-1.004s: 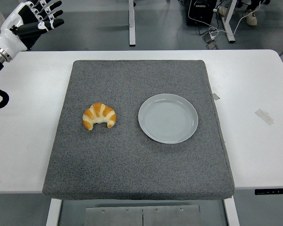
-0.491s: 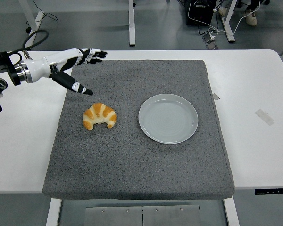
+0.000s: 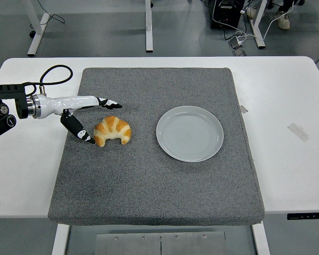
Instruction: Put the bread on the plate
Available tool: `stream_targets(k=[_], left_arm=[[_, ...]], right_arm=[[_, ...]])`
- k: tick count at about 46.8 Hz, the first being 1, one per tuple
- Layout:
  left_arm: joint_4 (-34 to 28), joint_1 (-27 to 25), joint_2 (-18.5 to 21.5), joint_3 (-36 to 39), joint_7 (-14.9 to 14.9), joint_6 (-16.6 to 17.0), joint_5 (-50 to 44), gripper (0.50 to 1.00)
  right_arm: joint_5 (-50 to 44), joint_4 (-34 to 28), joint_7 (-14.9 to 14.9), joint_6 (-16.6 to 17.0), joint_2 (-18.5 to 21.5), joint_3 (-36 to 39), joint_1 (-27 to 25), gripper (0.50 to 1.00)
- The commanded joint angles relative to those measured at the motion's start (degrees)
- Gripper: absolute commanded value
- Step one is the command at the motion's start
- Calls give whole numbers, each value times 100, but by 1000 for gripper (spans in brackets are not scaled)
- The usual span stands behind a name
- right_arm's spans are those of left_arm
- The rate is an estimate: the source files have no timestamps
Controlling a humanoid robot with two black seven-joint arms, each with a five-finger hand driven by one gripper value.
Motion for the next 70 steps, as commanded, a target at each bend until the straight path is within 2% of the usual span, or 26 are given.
stream_targets(k=[1, 20, 25, 31, 36, 46, 48, 55, 70], left_arm=[[-1, -3, -33, 5, 1, 41, 0, 915], [-1, -64, -419, 321, 1, 463, 140, 911], [-1, -152, -437, 497, 1, 498, 131, 896], [8, -170, -446, 620, 1, 612, 140, 851], [17, -170, -455, 778, 1, 779, 149, 789], [17, -179, -455, 1165, 1, 1210, 149, 640], [43, -179, -455, 1192, 1, 1245, 149, 595], [61, -275, -455, 1192, 1, 1245, 132, 512], [78, -618, -455, 1148, 1, 1245, -97, 500]], right_arm=[[0, 0, 0, 0, 0, 0, -1, 1000], [0, 0, 0, 0, 0, 0, -1, 1000], [0, 0, 0, 0, 0, 0, -1, 1000], [0, 0, 0, 0, 0, 0, -1, 1000], [0, 0, 0, 0, 0, 0, -1, 1000], [0, 0, 0, 0, 0, 0, -1, 1000], [0, 0, 0, 0, 0, 0, -1, 1000], [0, 0, 0, 0, 0, 0, -1, 1000], [0, 0, 0, 0, 0, 0, -1, 1000]])
